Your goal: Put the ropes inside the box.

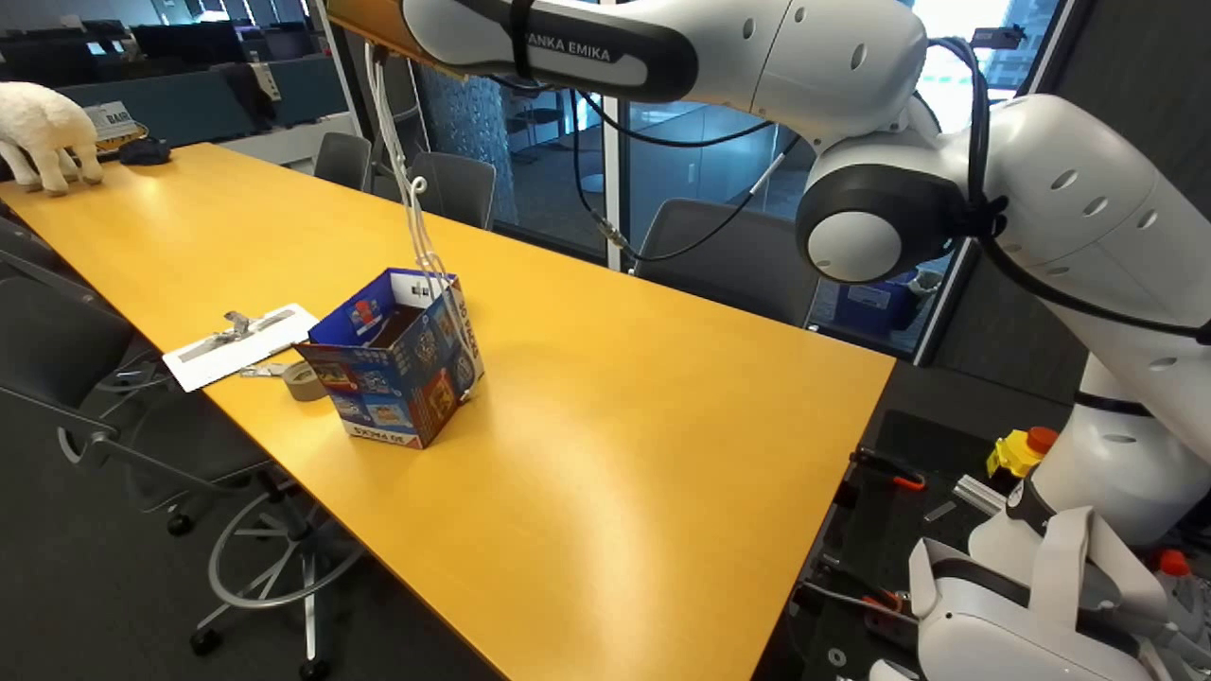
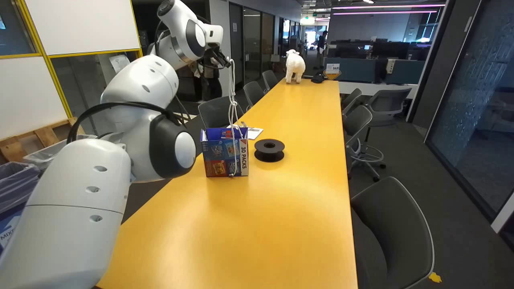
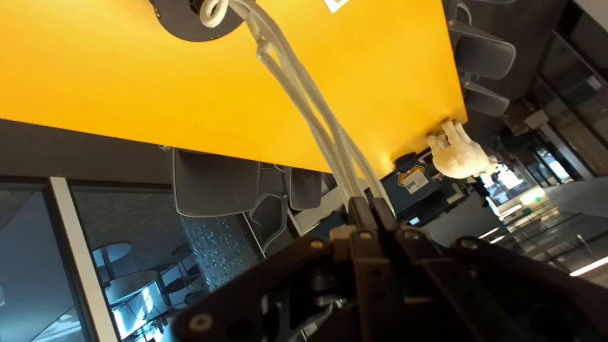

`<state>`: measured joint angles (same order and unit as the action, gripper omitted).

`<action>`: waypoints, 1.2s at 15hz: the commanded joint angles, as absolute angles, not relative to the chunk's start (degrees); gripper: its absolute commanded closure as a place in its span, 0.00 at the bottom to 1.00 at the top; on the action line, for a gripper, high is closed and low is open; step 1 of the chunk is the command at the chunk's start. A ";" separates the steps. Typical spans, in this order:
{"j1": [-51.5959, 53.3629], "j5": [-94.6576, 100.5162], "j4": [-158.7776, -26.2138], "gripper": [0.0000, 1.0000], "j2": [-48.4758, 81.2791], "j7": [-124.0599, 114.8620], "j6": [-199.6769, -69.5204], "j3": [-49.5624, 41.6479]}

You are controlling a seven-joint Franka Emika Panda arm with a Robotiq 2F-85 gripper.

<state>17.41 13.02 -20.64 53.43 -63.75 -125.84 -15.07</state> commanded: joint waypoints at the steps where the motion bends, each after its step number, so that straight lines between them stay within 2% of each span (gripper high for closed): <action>1: 17.35 13.72 -20.62 0.99 52.15 -68.62 -130.44 -14.62; 13: 16.24 12.47 -22.49 0.99 57.57 -74.10 -142.49 -13.06; 18: 15.40 9.32 -23.80 0.99 60.94 -71.76 -145.79 -9.26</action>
